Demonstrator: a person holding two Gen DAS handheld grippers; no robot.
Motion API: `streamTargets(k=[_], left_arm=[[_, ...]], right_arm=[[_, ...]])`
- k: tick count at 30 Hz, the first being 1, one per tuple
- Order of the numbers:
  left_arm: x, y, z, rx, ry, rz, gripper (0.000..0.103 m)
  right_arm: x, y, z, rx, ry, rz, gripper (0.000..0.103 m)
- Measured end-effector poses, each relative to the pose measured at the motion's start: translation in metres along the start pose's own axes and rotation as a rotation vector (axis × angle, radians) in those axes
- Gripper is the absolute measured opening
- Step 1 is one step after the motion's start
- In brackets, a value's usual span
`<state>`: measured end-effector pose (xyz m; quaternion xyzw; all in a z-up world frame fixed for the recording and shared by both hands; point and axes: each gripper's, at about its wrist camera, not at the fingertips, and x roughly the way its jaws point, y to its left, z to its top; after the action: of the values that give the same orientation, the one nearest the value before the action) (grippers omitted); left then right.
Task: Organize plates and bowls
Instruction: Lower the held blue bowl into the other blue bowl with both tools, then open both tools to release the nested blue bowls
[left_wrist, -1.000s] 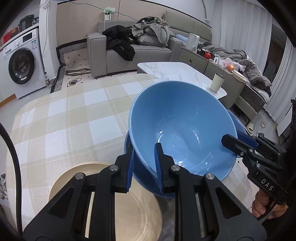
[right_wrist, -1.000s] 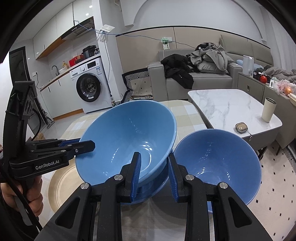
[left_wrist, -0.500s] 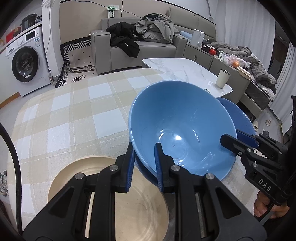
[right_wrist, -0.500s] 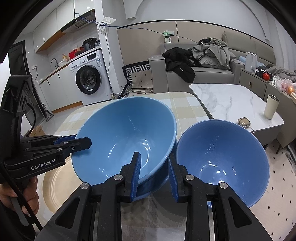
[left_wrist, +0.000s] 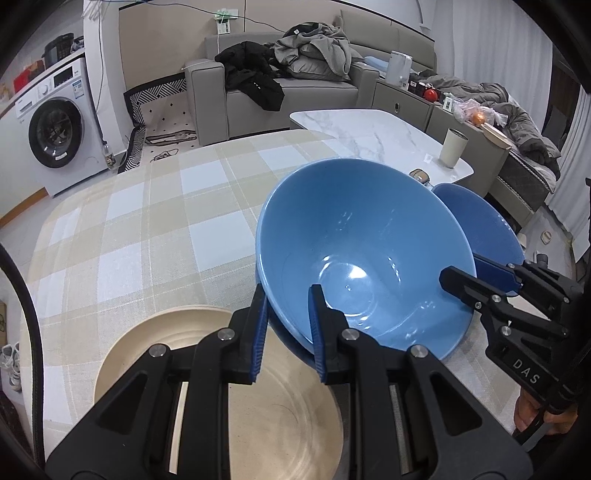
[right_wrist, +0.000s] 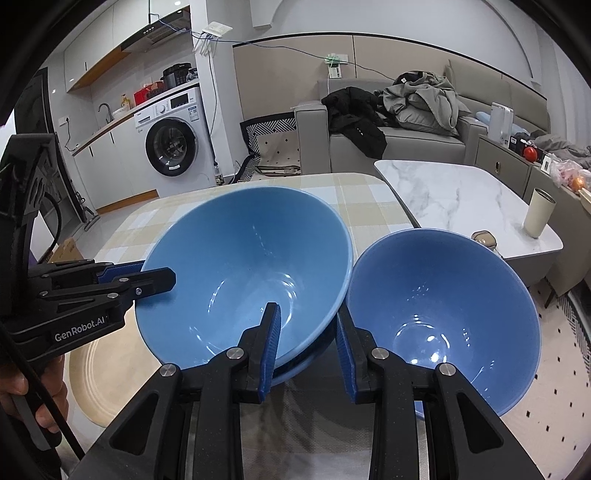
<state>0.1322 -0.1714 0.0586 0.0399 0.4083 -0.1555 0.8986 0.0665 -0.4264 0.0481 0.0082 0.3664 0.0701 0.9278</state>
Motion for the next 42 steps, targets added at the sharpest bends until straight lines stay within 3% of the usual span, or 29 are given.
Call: streamTargets(k=[23, 29, 30, 32, 34, 36, 38, 39, 42], left_arm=[[0.016, 0.009, -0.01, 0.005, 0.032, 0.032, 0.019], [0.012, 0.011, -0.008, -0.027, 0.048, 0.001, 0.019], [0.011, 0.013, -0.008, -0.042, 0.052, -0.013, 0.023], [0.008, 0.016, -0.008, -0.078, 0.058, -0.059, 0.033], [0.004, 0.017, -0.009, -0.105, 0.061, -0.075, 0.055], [-0.001, 0.013, -0.01, -0.109, 0.05, -0.068, 0.058], [-0.008, 0.007, -0.01, -0.106, 0.042, -0.064, 0.071], [-0.011, 0.003, -0.011, -0.106, 0.035, -0.062, 0.083], [-0.019, -0.012, -0.01, -0.096, 0.02, -0.075, 0.09]], right_arm=[[0.002, 0.0, -0.004, -0.017, -0.005, -0.015, 0.031], [-0.001, -0.006, -0.003, -0.001, 0.002, 0.022, 0.034], [-0.003, -0.008, -0.002, 0.006, -0.003, 0.032, 0.034], [-0.008, -0.012, 0.0, 0.019, -0.017, 0.039, 0.045], [-0.016, -0.016, 0.001, 0.036, -0.041, 0.057, 0.054], [-0.026, -0.023, 0.004, 0.057, -0.065, 0.07, 0.064], [-0.037, -0.029, 0.005, 0.072, -0.089, 0.07, 0.087], [-0.044, -0.033, 0.007, 0.079, -0.104, 0.065, 0.09], [-0.059, -0.042, 0.01, 0.094, -0.133, 0.05, 0.1]])
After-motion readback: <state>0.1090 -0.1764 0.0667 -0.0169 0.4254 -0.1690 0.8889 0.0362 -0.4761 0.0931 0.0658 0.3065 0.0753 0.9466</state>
